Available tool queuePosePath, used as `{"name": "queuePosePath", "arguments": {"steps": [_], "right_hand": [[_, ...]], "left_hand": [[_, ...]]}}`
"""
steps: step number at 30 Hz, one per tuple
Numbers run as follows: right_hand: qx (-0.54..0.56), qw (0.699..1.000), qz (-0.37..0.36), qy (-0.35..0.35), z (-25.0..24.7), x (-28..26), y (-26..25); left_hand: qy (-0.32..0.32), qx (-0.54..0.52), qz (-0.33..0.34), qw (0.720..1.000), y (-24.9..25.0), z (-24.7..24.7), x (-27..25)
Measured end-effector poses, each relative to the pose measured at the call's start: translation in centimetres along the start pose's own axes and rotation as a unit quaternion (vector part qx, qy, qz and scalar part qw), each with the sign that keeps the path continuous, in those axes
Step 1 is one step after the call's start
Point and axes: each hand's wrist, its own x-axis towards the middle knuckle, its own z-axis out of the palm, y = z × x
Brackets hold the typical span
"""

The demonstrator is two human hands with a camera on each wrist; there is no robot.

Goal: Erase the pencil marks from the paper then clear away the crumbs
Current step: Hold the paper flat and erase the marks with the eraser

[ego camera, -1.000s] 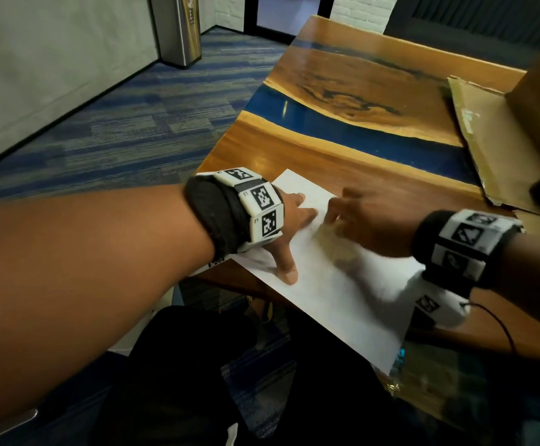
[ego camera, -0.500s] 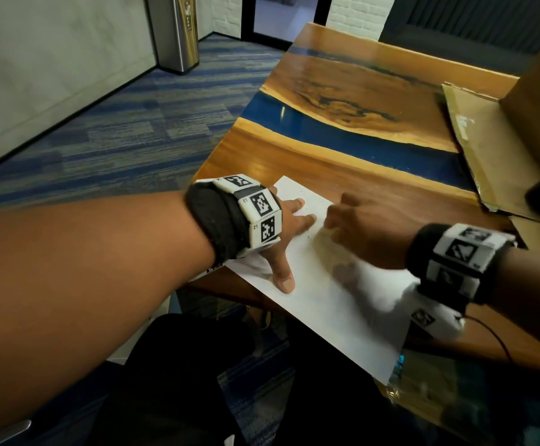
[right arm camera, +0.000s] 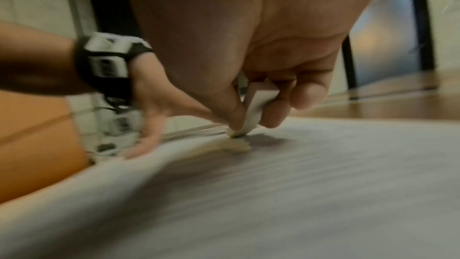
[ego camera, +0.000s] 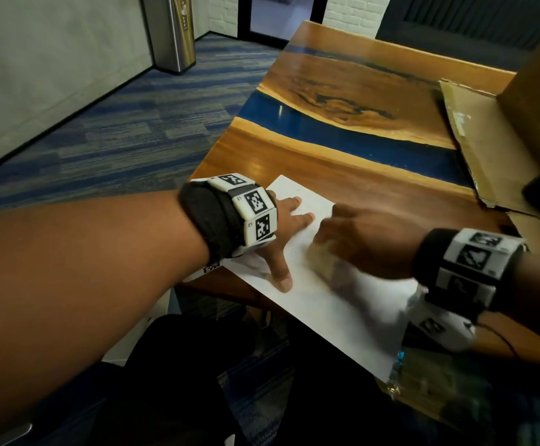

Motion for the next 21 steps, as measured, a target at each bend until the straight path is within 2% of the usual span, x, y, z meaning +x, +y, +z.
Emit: {"name": "queuePosePath", "arguments": {"steps": [2, 3, 4, 7, 8, 9, 10, 12, 13, 14, 16, 18, 19, 20, 21], "right_hand": [[-0.038, 0.993, 0.104, 0.034, -0.4, 0.9, 2.1], [-0.051, 0.991, 0.117, 0.036, -0.2, 1.0, 2.4], [-0.046, 0.994, 0.094, 0.033, 0.1, 0.9, 1.8], [0.027, 0.998, -0.054, -0.022, 0.7, -0.9, -2.0], [0.028, 0.997, -0.069, -0.036, 0.5, -1.1, -1.9], [0.012, 0.998, -0.063, -0.029, 0.2, -0.8, -1.0], [-0.011, 0.999, -0.031, -0.005, 0.1, -0.1, 0.6], [-0.060, 0.995, 0.077, 0.035, -0.4, 0.6, 3.3], [-0.075, 0.993, 0.085, 0.040, -0.3, 0.5, 3.5], [-0.070, 0.995, 0.056, 0.041, 0.1, 0.4, 2.9], [-0.032, 0.997, -0.071, 0.011, 0.9, -0.8, -0.8], [-0.013, 0.990, -0.132, -0.040, 1.3, -1.7, -2.4], [-0.029, 0.990, -0.133, -0.037, 0.9, -1.3, -1.8], [-0.049, 0.993, -0.104, -0.010, 0.6, -0.5, -0.4], [-0.068, 0.997, -0.038, 0.022, 0.1, 0.1, 1.3]], "left_hand": [[-0.001, 0.002, -0.004, 1.000, 0.0, 0.0, 0.0], [-0.001, 0.002, -0.006, 1.000, 0.1, -0.1, 0.0], [-0.003, 0.003, -0.007, 1.000, 0.1, -0.2, -0.1], [-0.003, 0.004, -0.005, 1.000, 0.2, -0.2, -0.2], [-0.003, 0.004, -0.006, 1.000, 0.2, -0.3, -0.1], [-0.003, 0.005, -0.005, 1.000, 0.2, -0.3, -0.1], [-0.003, 0.005, -0.005, 1.000, 0.2, -0.4, -0.1], [-0.004, 0.007, -0.008, 1.000, 0.2, -0.5, -0.2], [-0.004, 0.008, -0.009, 1.000, 0.2, -0.5, -0.2], [-0.005, 0.008, -0.010, 1.000, 0.1, -0.5, -0.2], [-0.003, 0.007, -0.011, 1.000, 0.3, -0.4, -0.2], [-0.001, 0.010, -0.013, 1.000, 0.4, -0.5, -0.2], [-0.001, 0.012, -0.012, 1.000, 0.4, -0.5, -0.2], [-0.003, 0.014, -0.011, 1.000, 0.4, -0.6, -0.2], [-0.004, 0.015, -0.011, 1.000, 0.4, -0.6, -0.3]]}}
